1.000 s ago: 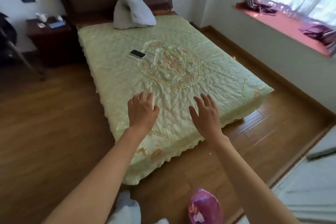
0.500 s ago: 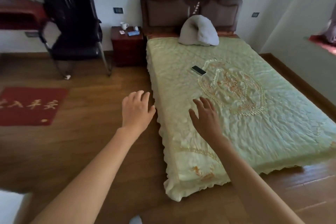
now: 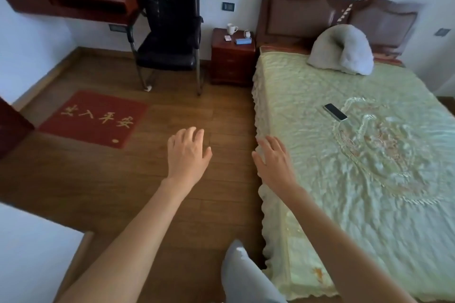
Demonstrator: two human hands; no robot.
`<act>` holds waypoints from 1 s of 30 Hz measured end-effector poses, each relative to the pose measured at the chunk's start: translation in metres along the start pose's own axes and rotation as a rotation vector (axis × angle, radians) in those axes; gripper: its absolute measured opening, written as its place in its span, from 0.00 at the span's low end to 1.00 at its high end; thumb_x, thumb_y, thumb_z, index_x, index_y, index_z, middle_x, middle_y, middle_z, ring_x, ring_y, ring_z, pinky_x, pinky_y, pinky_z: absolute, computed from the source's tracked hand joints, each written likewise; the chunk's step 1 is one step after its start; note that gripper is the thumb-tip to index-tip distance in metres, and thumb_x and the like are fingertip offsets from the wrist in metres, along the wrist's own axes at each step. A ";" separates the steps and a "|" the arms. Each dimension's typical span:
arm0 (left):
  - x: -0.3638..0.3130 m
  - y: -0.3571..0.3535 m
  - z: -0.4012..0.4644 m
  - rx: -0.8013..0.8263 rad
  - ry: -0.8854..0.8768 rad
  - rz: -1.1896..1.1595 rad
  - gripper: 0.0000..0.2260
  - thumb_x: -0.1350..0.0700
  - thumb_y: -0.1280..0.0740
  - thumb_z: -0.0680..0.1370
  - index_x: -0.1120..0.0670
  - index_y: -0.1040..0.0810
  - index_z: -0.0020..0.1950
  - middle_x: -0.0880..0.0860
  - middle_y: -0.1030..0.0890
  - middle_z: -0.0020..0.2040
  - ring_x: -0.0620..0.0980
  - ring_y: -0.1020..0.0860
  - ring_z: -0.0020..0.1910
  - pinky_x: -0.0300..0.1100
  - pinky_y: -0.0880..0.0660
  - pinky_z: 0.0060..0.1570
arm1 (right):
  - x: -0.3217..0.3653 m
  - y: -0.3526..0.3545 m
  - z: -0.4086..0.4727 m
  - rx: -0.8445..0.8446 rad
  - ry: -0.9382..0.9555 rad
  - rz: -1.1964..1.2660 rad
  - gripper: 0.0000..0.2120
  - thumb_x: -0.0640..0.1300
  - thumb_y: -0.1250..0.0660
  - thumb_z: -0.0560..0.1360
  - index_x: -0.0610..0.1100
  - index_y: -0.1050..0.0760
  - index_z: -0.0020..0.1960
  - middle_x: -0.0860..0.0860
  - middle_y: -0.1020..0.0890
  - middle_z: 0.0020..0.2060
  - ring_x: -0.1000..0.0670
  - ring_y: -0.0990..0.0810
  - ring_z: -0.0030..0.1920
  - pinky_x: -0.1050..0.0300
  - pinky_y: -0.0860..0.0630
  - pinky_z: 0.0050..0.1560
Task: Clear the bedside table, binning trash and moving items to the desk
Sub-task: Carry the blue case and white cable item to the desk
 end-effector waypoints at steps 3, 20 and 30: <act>0.013 -0.020 0.033 0.028 0.015 0.005 0.22 0.48 0.37 0.77 0.57 0.30 0.68 0.57 0.26 0.66 0.57 0.30 0.66 0.54 0.34 0.65 | 0.002 -0.019 0.045 0.036 0.022 -0.018 0.23 0.52 0.44 0.81 0.44 0.35 0.72 0.46 0.35 0.73 0.45 0.43 0.75 0.47 0.42 0.74; 0.031 -0.083 0.322 0.097 0.048 0.057 0.22 0.46 0.40 0.78 0.54 0.32 0.70 0.54 0.29 0.68 0.54 0.33 0.68 0.52 0.36 0.67 | -0.023 -0.025 0.350 0.040 0.096 -0.019 0.22 0.52 0.44 0.81 0.43 0.34 0.72 0.44 0.35 0.73 0.44 0.42 0.75 0.48 0.42 0.74; 0.077 -0.137 0.520 0.085 -0.025 0.019 0.22 0.47 0.39 0.78 0.55 0.31 0.69 0.54 0.27 0.67 0.54 0.31 0.67 0.51 0.34 0.66 | -0.012 -0.057 0.551 -0.012 0.017 -0.019 0.22 0.50 0.43 0.81 0.42 0.35 0.72 0.42 0.36 0.73 0.43 0.43 0.75 0.47 0.42 0.74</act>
Point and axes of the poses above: each hand's wrist, its own z-axis towards the middle knuckle, its own y-axis out of the back of the hand, x = y × z, the point moved 1 cm from there along z, towards the middle knuckle
